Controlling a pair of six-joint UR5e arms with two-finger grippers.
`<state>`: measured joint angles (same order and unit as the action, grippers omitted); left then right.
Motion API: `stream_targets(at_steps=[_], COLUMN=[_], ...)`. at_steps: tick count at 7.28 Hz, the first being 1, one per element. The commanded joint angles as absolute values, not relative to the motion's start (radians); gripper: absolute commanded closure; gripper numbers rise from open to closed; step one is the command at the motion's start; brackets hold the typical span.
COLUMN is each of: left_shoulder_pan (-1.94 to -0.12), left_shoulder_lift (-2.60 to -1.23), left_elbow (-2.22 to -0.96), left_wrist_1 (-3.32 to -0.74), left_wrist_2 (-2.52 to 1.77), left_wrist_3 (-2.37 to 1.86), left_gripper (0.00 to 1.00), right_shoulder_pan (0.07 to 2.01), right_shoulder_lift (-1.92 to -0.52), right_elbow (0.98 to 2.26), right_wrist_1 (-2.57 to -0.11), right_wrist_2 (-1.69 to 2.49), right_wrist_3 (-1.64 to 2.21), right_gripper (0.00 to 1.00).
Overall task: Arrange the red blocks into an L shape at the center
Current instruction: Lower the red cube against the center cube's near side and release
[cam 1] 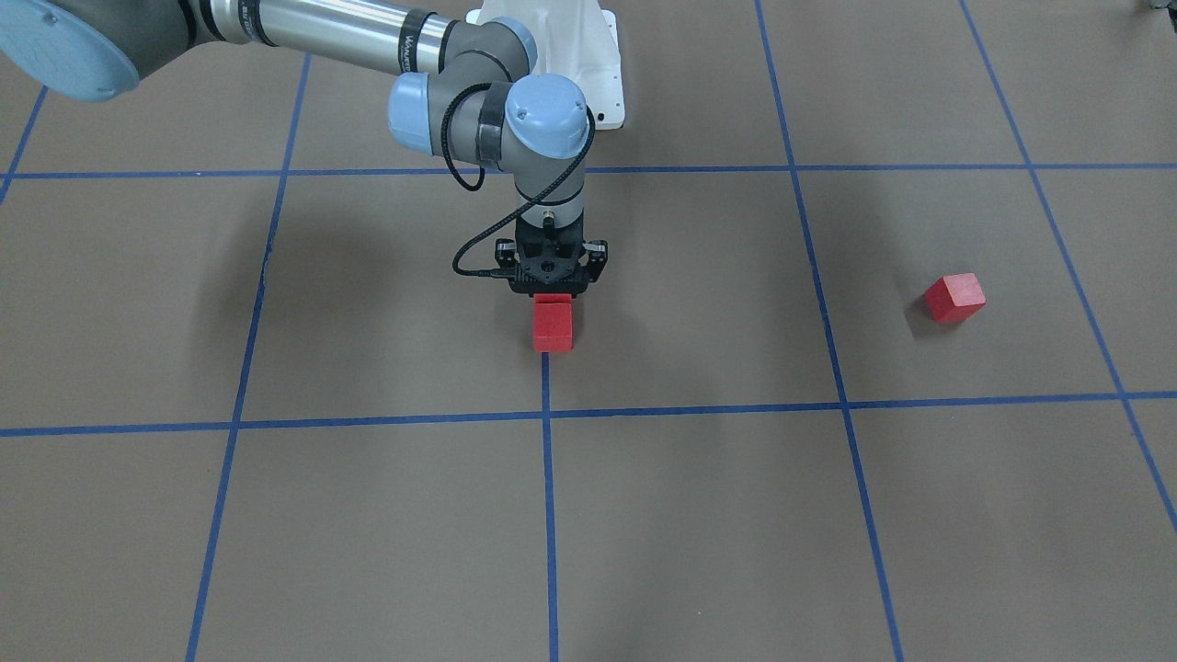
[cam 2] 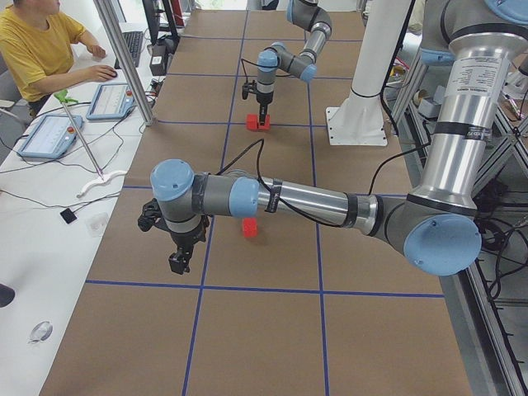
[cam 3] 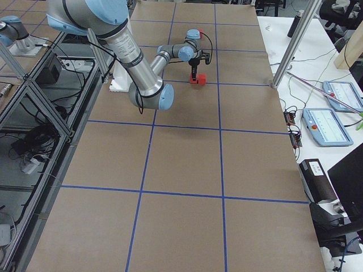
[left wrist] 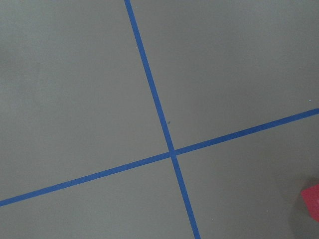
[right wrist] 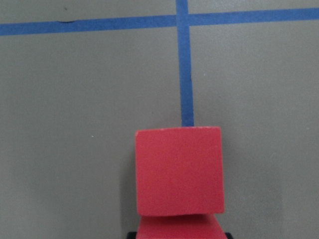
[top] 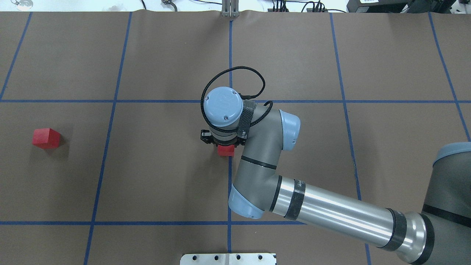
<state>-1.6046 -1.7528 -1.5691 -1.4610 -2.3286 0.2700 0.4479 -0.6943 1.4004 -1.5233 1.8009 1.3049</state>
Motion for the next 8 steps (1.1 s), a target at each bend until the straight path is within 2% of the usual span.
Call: stream_targets(at_steps=[1, 2, 4, 6, 7, 8], left_shoulder_pan=[-1.605, -1.605, -1.605, -1.605, -1.605, -1.605], left_shoulder_lift=[-1.752, -1.752, -1.753, -1.753, -1.752, -1.752], left_elbow=[-1.568, -1.566, -1.566, -1.568, -1.569, -1.569], left_wrist_1=[-1.460, -1.462, -1.460, -1.460, -1.460, -1.460], left_wrist_2=[-2.329, -2.329, -2.329, -2.329, -2.329, -2.329], left_wrist_3=[0.270, 0.270, 0.270, 0.270, 0.270, 0.270], left_gripper=[0.00, 0.00, 0.00, 0.00, 0.00, 0.00], right_shoulder_pan=[0.448, 0.448, 0.448, 0.448, 0.448, 0.448], right_shoulder_lift=[-0.695, -0.695, -0.695, -0.693, -0.693, -0.693], right_elbow=[1.401, 1.401, 1.401, 1.399, 1.399, 1.401], right_wrist_1=[-1.523, -1.523, -1.523, -1.523, -1.523, -1.523], right_wrist_2=[1.801, 1.801, 1.801, 1.792, 1.792, 1.786], right_wrist_3=[1.311, 1.313, 1.313, 1.335, 1.338, 1.338], right_gripper=[0.65, 0.65, 0.52, 0.48, 0.42, 0.32])
